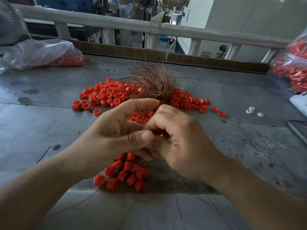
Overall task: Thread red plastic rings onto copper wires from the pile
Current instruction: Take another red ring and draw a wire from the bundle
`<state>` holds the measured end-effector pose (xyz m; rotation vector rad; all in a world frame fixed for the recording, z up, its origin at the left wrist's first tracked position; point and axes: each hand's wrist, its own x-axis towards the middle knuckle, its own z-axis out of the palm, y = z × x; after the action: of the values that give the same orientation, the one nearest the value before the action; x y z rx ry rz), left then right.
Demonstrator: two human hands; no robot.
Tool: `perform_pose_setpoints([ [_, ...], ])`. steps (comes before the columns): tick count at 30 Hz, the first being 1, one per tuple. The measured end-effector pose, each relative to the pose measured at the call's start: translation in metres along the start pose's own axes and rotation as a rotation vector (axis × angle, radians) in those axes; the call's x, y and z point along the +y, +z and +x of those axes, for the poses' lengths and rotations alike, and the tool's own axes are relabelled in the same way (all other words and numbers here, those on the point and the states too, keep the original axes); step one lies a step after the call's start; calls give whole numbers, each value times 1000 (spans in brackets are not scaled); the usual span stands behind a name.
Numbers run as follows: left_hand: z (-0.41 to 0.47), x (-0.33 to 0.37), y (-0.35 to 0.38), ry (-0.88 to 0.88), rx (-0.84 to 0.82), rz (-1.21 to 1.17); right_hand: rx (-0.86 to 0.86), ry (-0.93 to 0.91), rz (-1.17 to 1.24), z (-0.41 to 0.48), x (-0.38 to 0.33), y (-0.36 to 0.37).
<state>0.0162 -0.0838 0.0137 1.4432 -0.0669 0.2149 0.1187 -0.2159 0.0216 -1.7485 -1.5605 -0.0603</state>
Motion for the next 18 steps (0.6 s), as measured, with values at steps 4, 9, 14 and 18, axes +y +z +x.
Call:
perform_pose_setpoints([
  [4,1,3,0,-15,38,-9,7,20,11,1,1,0],
  [9,2,7,-5,20,96,70,20,33,76,2,3,-4],
  [14,1,14,-16,122,143,-28,68,48,-9,6,12,-16],
  [18,3,15,-21,106,291,40,96,90,-75,6,12,-24],
])
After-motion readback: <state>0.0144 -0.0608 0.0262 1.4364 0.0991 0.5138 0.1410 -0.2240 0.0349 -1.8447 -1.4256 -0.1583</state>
